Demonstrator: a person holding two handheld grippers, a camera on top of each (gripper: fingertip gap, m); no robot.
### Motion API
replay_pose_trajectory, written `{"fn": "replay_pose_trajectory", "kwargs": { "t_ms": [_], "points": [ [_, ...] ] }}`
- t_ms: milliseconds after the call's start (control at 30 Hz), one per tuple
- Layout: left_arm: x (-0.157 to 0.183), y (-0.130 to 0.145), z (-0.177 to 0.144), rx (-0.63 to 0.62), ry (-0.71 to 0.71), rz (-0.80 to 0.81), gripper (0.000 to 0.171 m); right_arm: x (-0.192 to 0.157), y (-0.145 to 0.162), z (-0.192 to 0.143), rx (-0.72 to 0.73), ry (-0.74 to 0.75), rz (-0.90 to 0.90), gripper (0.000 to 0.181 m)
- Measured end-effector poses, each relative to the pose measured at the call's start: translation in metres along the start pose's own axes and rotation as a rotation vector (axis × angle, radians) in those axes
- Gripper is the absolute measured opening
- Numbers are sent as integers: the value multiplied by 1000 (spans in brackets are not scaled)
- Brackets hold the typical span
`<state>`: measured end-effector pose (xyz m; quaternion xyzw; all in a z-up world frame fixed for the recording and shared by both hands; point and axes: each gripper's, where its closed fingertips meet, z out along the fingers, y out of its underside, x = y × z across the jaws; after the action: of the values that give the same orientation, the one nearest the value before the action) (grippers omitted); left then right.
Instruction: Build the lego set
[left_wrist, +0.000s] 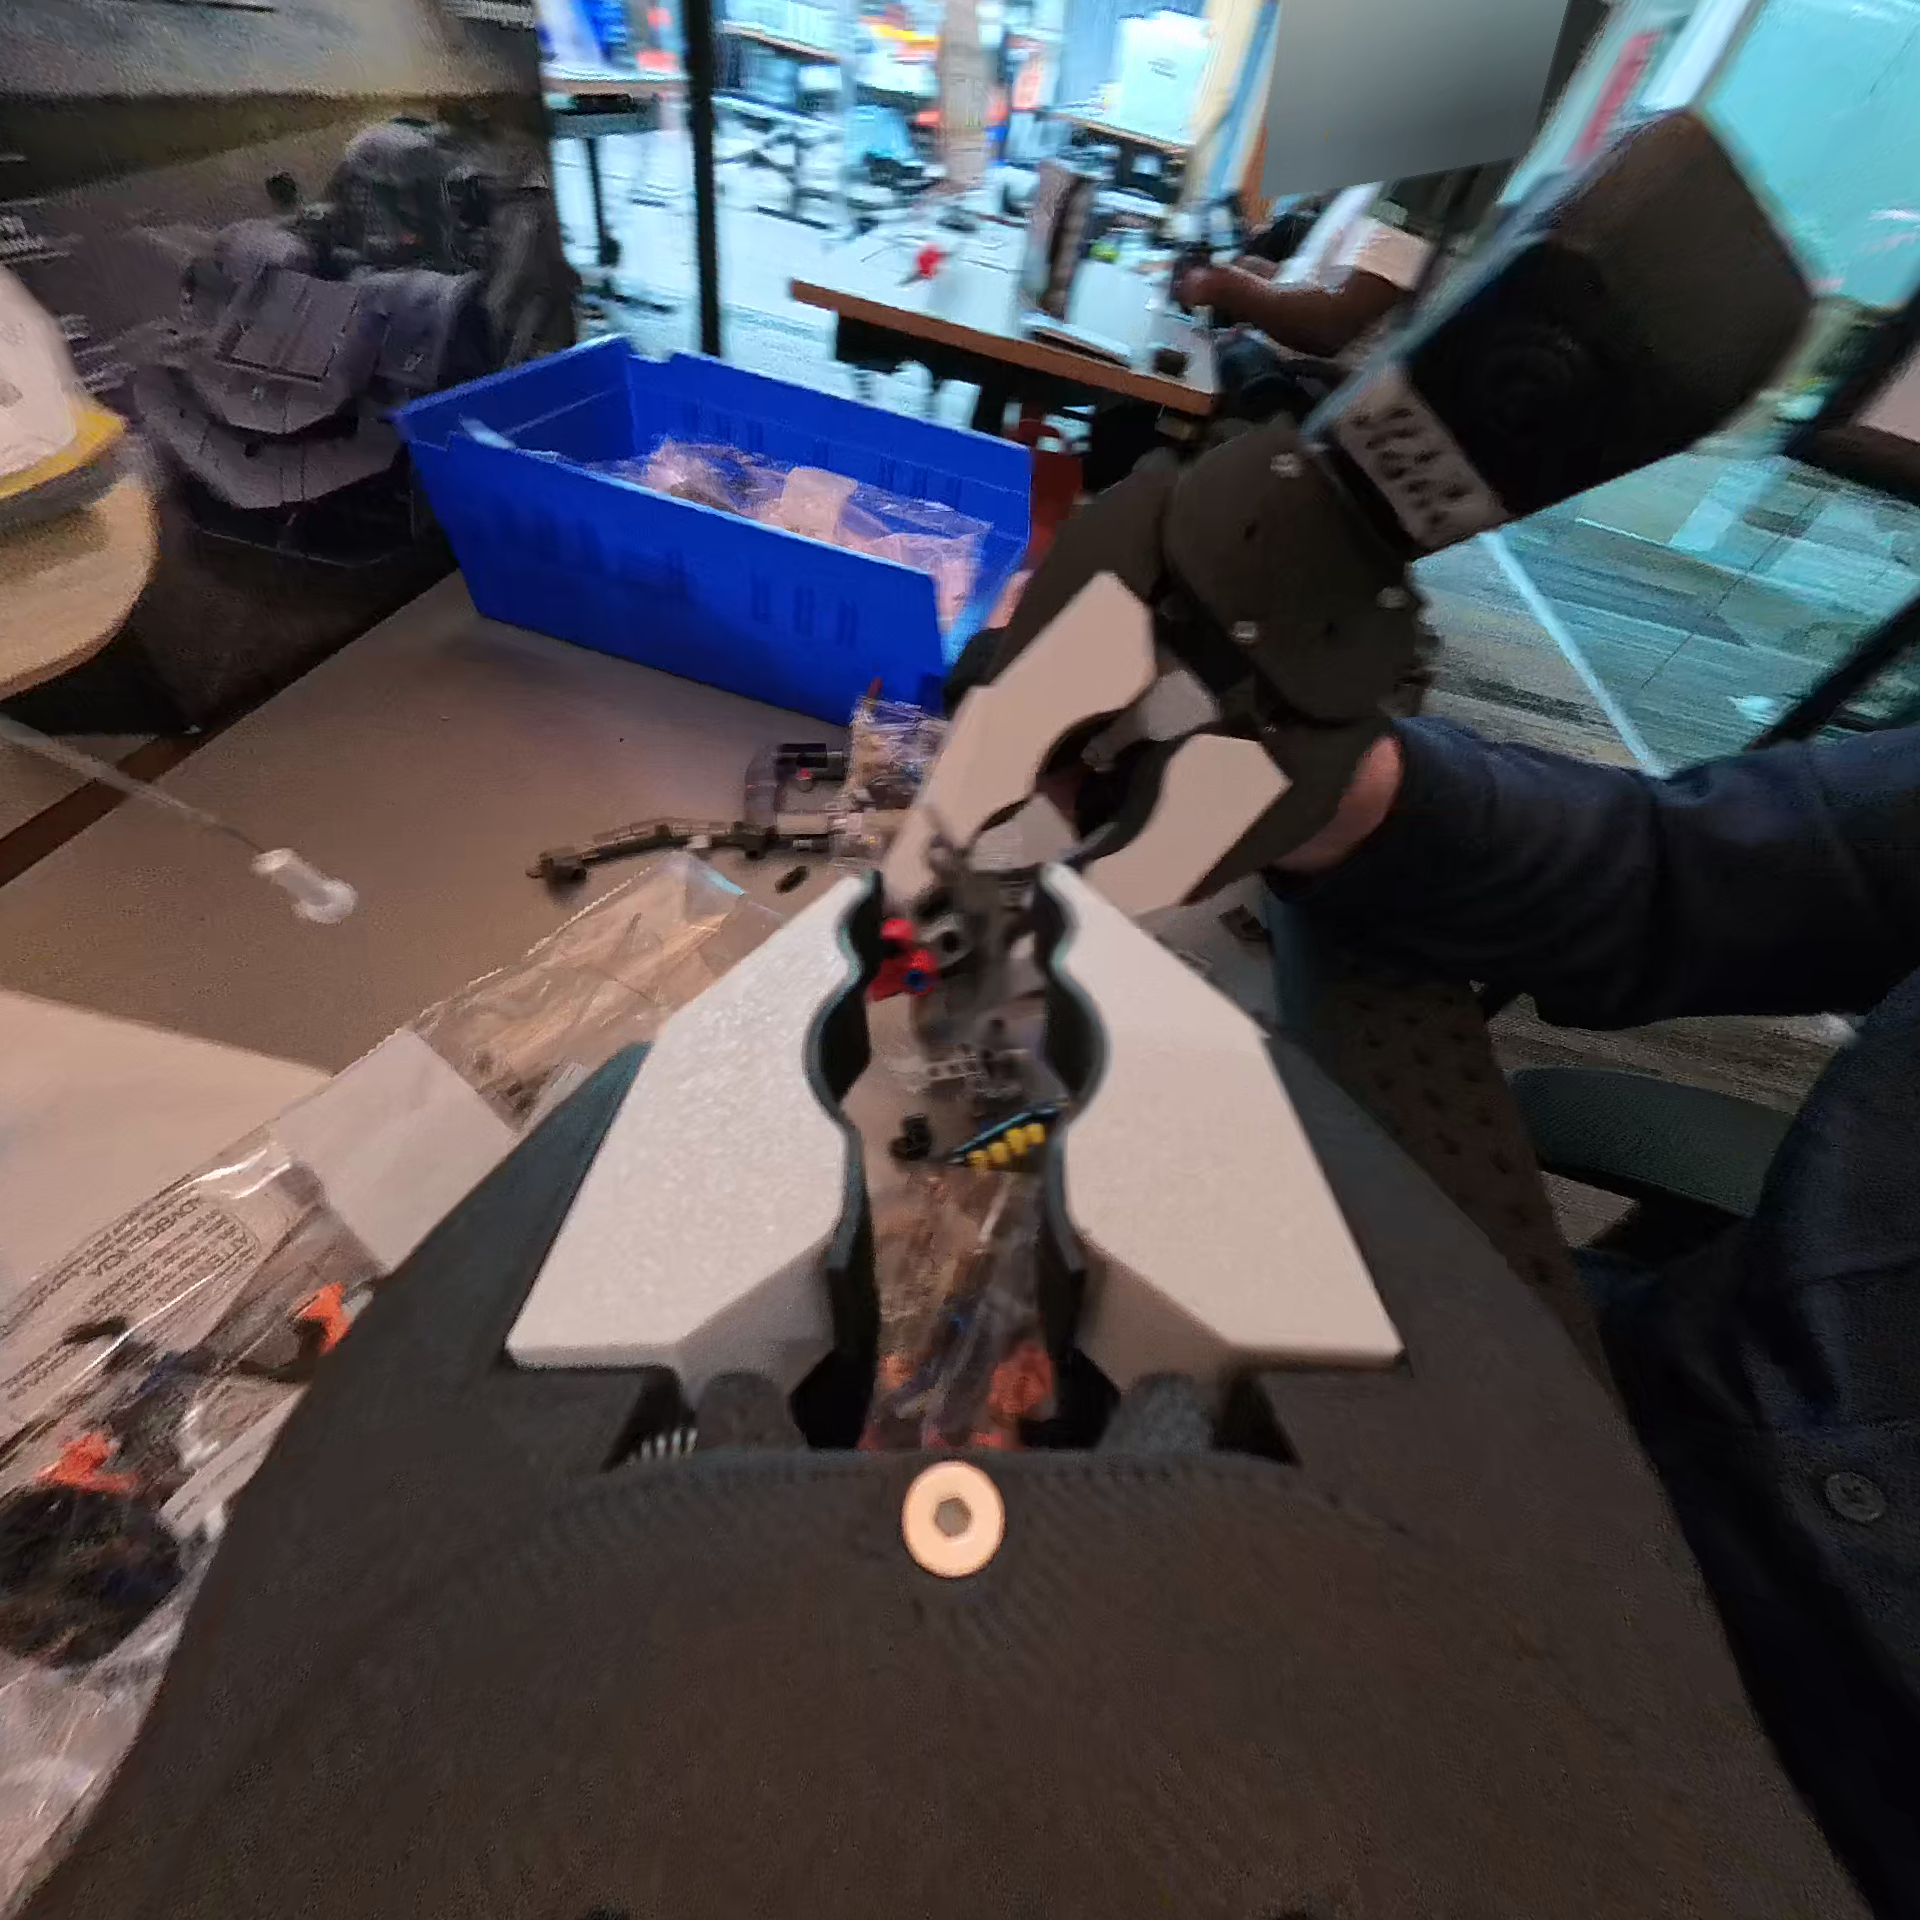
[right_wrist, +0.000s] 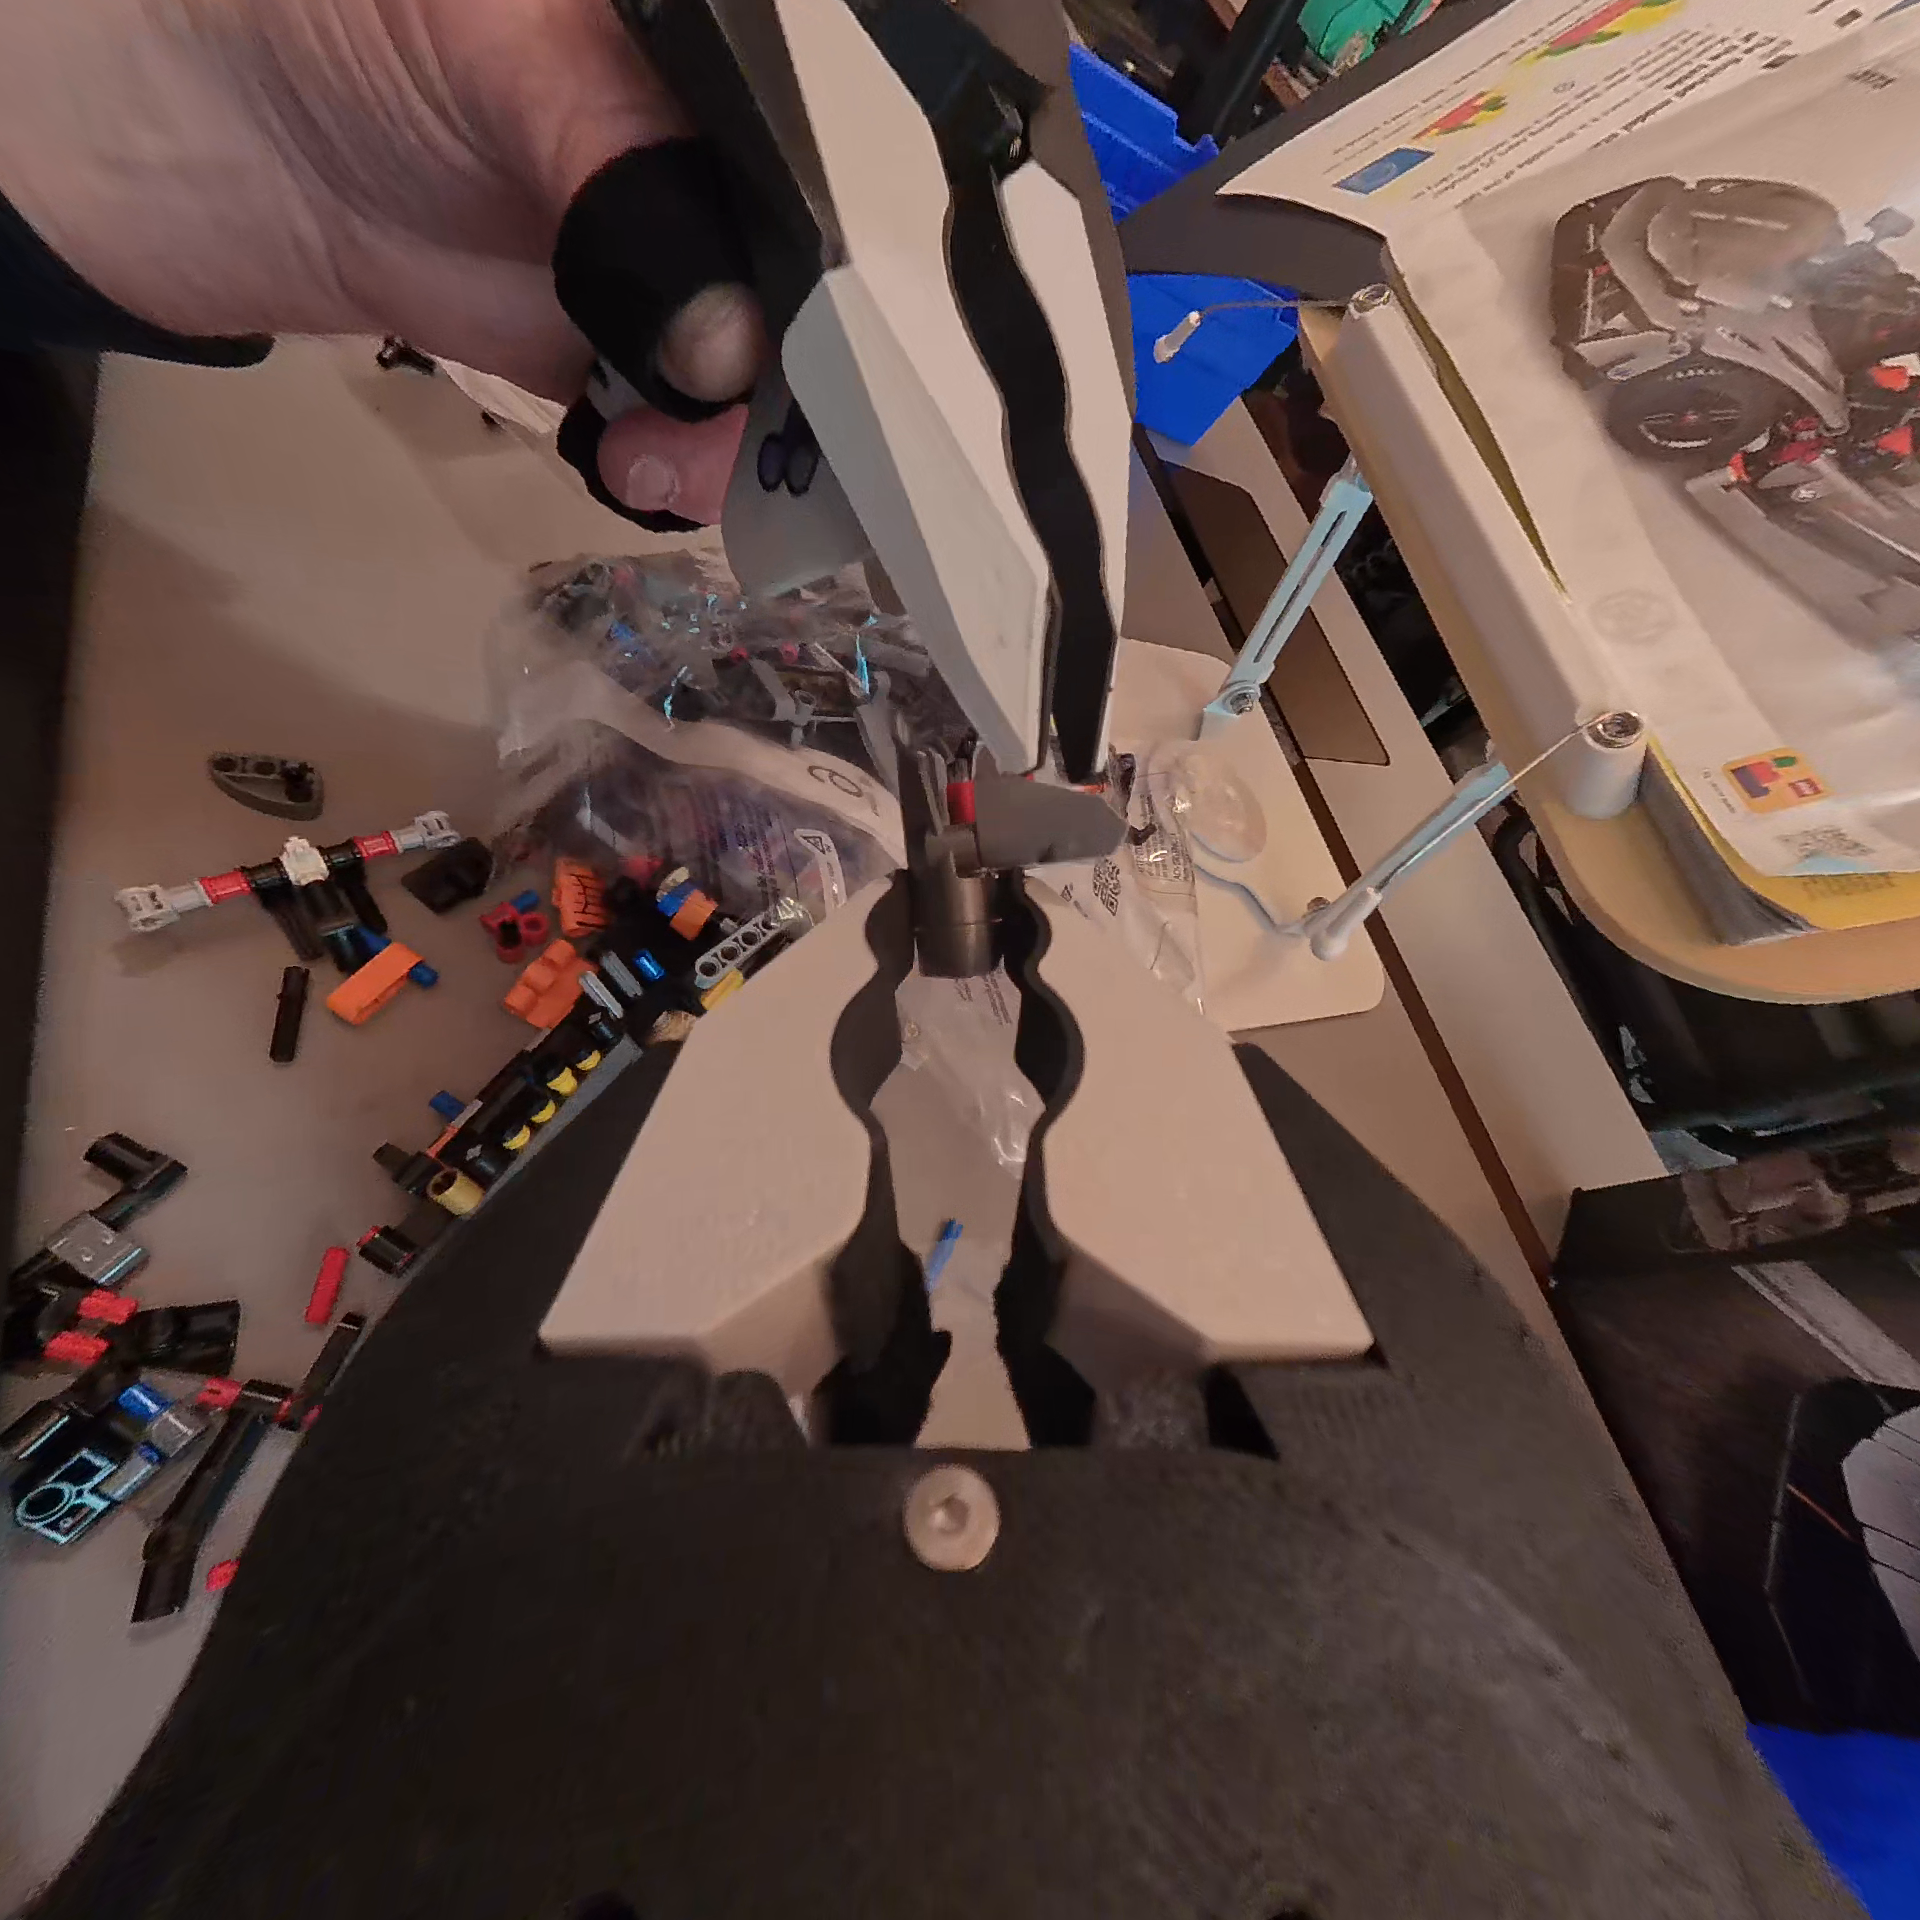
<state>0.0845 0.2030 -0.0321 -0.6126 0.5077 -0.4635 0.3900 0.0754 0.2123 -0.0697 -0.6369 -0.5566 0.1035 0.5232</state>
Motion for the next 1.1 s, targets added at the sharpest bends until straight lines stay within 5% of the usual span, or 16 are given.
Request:
{"fn": "replay_pose_trajectory", "kwargs": {
  "t_ms": [100,267,600,667,767,967,1100],
  "points": [
    [9,5,5,-38,39,1,33,1,4,2,-23,10,-8,14],
    [1,11,11,-61,-29,41,6,-1,3,4,-34,23,-37,14],
    [-6,0,13,4,-93,-16,4,2,1,2,-71,94,-108,13],
    [-27,-8,6,45,-187,-36,4,-29,-12,9,-22,-23,-162,13],
    [-27,-7,0,42,-173,-33,4,-30,-1,28,-158,65,-297,14],
    [-19,6,6,-68,-177,35,5,9,3,-8,18,24,20,14],
    [-16,11,12,-115,-171,77,5,30,21,-18,-34,73,53,14]
  ]
}}
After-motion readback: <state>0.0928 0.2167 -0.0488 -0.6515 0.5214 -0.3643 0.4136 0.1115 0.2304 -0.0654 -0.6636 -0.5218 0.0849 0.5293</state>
